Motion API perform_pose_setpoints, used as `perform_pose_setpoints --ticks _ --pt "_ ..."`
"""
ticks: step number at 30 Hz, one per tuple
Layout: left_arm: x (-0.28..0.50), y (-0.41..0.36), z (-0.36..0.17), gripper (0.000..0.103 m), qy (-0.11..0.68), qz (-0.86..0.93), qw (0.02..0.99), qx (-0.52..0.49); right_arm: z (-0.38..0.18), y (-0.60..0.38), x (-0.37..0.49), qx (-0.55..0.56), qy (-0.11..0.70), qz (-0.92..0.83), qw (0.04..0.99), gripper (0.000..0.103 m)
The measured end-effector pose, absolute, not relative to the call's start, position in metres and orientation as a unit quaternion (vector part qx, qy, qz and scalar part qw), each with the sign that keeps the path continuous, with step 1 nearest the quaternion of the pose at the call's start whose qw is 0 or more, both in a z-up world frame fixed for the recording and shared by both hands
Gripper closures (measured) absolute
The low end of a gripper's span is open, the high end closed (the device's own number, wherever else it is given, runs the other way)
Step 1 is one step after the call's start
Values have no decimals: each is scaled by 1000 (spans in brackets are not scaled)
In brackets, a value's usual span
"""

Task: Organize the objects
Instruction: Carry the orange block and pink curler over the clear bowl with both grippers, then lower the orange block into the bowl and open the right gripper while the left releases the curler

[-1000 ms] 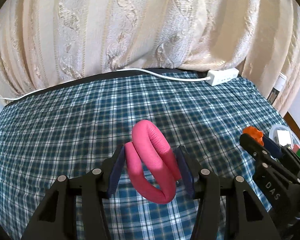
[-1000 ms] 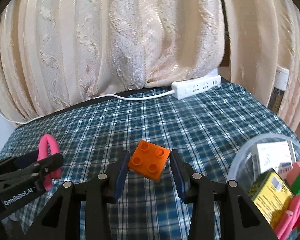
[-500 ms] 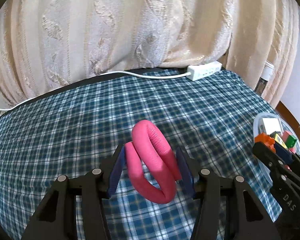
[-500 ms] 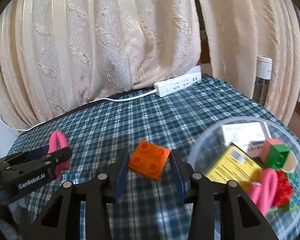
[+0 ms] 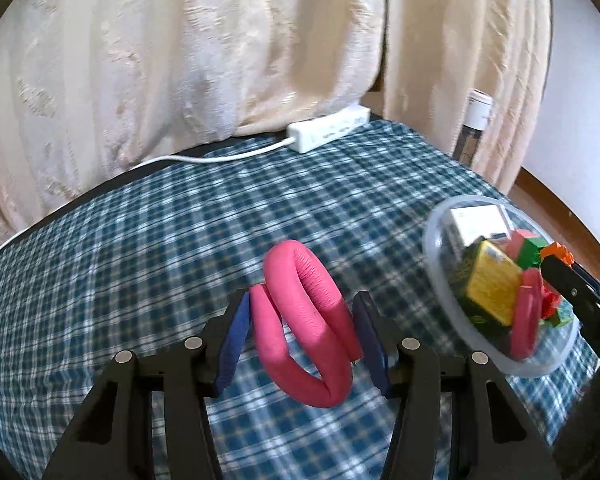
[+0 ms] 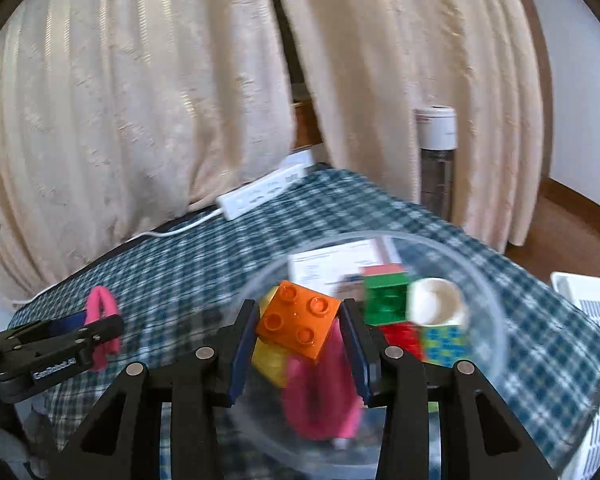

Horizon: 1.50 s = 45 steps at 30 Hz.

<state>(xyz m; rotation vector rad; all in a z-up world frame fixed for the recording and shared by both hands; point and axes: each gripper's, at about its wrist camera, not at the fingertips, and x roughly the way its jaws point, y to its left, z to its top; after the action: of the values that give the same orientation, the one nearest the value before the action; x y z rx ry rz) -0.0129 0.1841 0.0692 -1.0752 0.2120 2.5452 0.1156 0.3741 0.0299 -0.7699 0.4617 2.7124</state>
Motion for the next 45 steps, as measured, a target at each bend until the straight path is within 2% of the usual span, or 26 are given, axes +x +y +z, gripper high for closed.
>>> perform_pose_setpoints --ticks 20,23,36,41,43,45 --pt "-4 276 84 49 98 872 288 -382 5 421 128 -293 181 928 144 58" --pt "-3 288 86 49 102 869 298 -381 8 426 133 -285 185 929 144 52" --pt "-13 340 84 49 108 854 338 -380 12 438 153 -265 194 932 152 51" --pt "-15 356 77 42 112 843 349 -393 12 440 155 -263 196 932 154 48" --pt "-16 357 76 32 111 842 349 -397 11 441 156 -262 199 932 154 46" --pt "-16 357 76 31 109 843 347 -396 11 443 157 -262 201 931 156 42"
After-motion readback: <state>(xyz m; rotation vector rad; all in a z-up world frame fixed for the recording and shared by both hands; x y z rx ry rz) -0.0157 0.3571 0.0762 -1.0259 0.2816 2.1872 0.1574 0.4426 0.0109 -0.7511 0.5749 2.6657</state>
